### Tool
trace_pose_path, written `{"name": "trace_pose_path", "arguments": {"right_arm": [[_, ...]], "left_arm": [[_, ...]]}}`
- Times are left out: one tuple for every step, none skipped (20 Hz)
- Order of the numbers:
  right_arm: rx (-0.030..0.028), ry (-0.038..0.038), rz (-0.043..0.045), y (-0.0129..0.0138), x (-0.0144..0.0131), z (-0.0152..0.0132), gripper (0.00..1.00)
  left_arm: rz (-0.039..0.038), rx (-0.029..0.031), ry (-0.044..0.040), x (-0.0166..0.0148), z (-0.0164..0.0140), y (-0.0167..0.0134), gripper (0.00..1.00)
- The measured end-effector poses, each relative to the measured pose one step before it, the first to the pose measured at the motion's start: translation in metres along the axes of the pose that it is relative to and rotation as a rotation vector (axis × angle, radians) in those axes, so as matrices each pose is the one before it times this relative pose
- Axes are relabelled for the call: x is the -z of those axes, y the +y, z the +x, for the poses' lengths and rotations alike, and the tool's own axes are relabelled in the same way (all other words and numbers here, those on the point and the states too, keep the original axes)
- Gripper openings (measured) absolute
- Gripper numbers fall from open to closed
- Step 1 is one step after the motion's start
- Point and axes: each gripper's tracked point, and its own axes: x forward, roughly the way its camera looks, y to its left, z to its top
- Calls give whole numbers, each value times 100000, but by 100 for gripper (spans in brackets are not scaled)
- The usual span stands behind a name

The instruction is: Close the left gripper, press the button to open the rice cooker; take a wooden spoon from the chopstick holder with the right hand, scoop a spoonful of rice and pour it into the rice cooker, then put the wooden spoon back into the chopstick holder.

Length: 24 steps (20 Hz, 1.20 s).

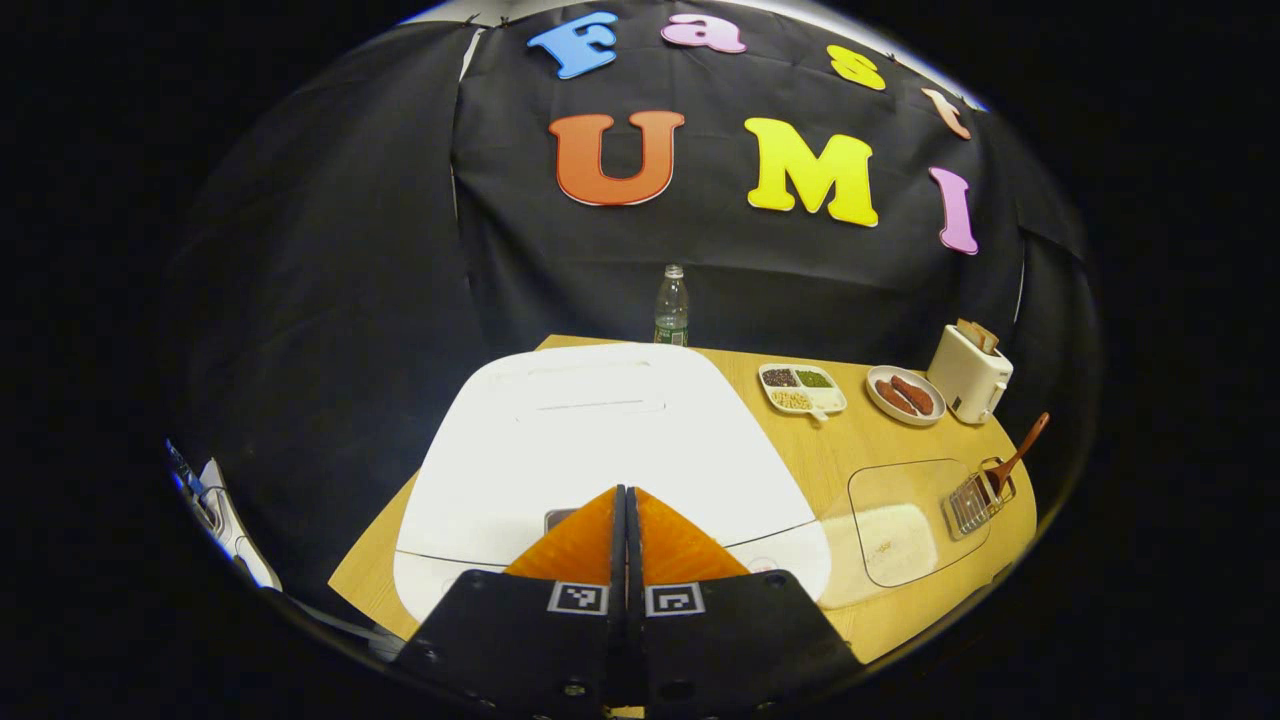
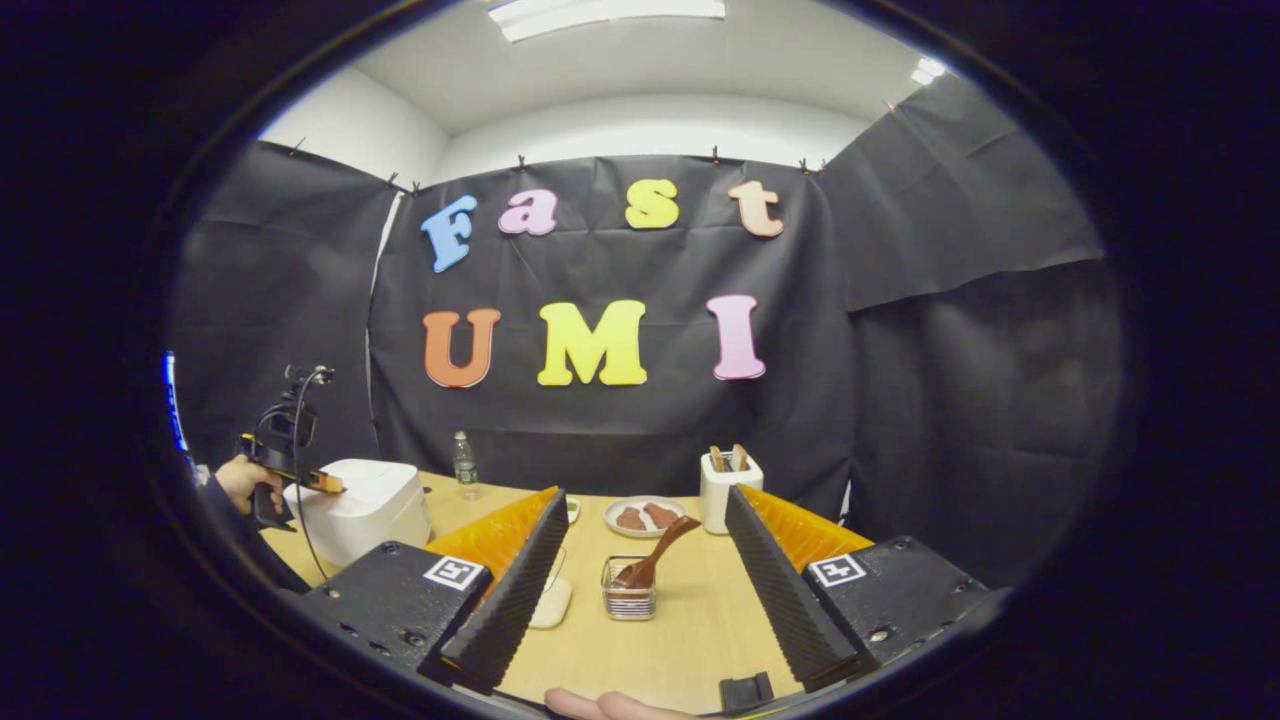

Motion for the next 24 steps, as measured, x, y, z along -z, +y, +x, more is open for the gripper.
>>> {"name": "trace_pose_path", "arguments": {"right_arm": [[701, 497, -45, -229, 158, 63, 99], [1101, 311, -186, -475, 32, 117, 99], [445, 464, -99, -290, 124, 21, 100], [147, 542, 18, -110, 232, 76, 100], [459, 463, -54, -284, 101, 108, 100], [643, 228, -98, -403, 99, 74, 99], [583, 174, -93, -269, 44, 144, 99], [566, 399, -14, -304, 236, 183, 99], [561, 289, 198, -292, 68, 127, 99], [756, 493, 383, -310, 229, 216, 99], [669, 666, 278, -274, 162, 214, 99], [380, 645, 324, -186, 343, 113, 100], [388, 637, 374, -207, 190, 234, 100], [406, 579, 464, -259, 238, 219, 100], [431, 614, 379, -246, 159, 182, 100], [527, 470, 389, -240, 264, 234, 100], [370, 470, 334, -167, 171, 148, 100], [-174, 450, 93, -13, 165, 203, 100], [-679, -509, -129, 26, -49, 103, 100], [-922, -531, -674, 41, -131, 110, 100], [-822, -162, -551, -115, 103, 228, 100], [-993, -677, 363, -119, 15, 157, 100], [-1052, -479, 732, 66, 35, 253, 100], [-298, 794, 777, -113, 538, 393, 99]], "left_arm": [[-222, -73, 749, 160, 6, 91, 0], [-677, 44, -580, -272, -102, 38, 0], [-83, 364, 459, -16, 7, -9, 0], [728, 357, -393, -170, -256, -44, 0], [1086, 586, -1019, -355, -242, 45, 0], [786, 126, -2223, -638, -248, 46, 0], [130, -126, -2198, -775, -205, 220, 0], [-591, -1039, -1961, -711, -266, 237, 0], [-189, -922, -2189, -844, -272, 170, 0], [87, -1334, -2496, -930, -260, 128, 0], [588, -1112, -2644, -885, -229, 164, 0], [441, -889, -2933, -995, -419, 65, 0], [703, -588, -2332, -825, -262, 133, 0], [1211, -163, -3115, -902, -393, 14, 1], [-300, 862, -2136, -649, -530, -78, 1], [-2730, 2232, 781, -101, -587, -489, 1], [-2533, 1366, -73, -232, -1085, -193, 1], [-1026, -145, -1346, -344, -837, 147, 1], [-5, -796, -2059, -317, -747, 341, 1], [234, -425, -1820, -242, -841, 123, 5], [305, 1331, -358, 38, -958, -487, 29], [973, 1177, -310, 155, -1241, -511, 42], [1152, -11, -1466, 51, -1035, 96, 36], [1341, 1023, -2762, -539, -1362, -356, 61]]}}
